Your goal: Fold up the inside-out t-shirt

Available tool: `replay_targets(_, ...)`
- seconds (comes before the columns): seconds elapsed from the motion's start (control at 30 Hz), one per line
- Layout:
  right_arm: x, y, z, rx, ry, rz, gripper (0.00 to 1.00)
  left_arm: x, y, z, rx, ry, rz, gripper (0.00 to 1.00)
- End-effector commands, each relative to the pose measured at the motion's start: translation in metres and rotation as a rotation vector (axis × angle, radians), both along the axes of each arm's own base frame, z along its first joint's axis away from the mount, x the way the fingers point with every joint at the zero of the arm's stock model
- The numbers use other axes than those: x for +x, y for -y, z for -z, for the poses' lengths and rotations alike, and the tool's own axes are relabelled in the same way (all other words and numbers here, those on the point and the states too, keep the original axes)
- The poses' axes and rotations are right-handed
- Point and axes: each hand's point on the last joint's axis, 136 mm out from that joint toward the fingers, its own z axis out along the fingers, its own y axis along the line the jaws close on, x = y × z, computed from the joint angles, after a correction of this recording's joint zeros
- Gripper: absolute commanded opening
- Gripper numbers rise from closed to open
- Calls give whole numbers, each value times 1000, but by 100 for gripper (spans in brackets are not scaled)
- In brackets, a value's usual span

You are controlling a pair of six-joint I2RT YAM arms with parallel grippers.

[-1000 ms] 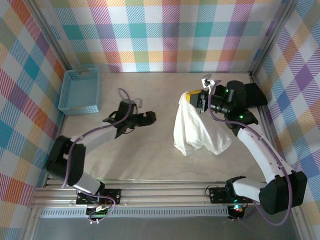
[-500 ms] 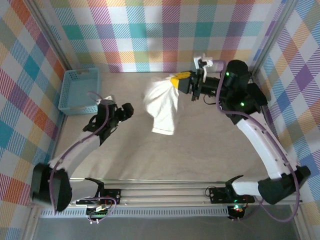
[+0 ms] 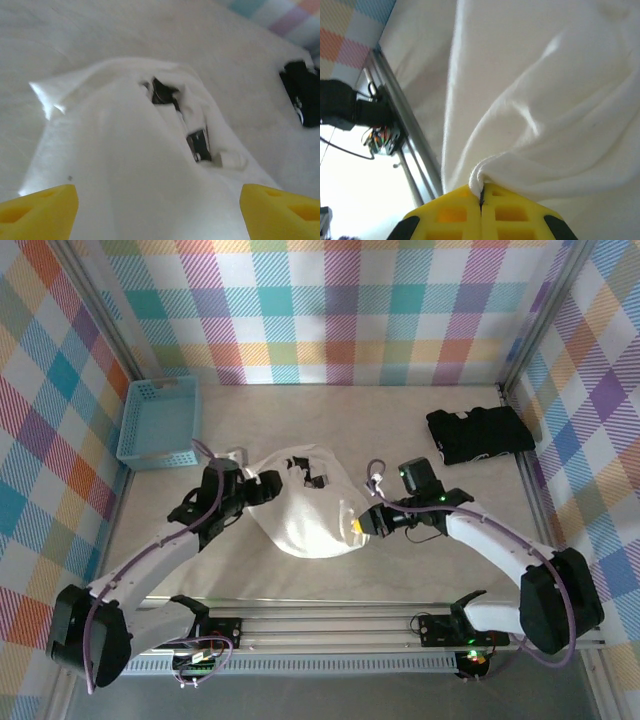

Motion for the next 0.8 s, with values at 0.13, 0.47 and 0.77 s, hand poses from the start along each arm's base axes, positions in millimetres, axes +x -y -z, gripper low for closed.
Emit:
replay_targets(0.13, -36, -28, -10, 125, 13, -195, 0, -5, 46, 36, 95, -202, 170, 83)
replay_targets(0.47, -101, -57, 12, 147, -77, -463, 1, 27, 21, 85, 206, -273, 31, 29)
replay_targets(0.77, -37, -64, -11, 84, 132, -241, 34, -17, 8, 89, 39, -200, 60, 2)
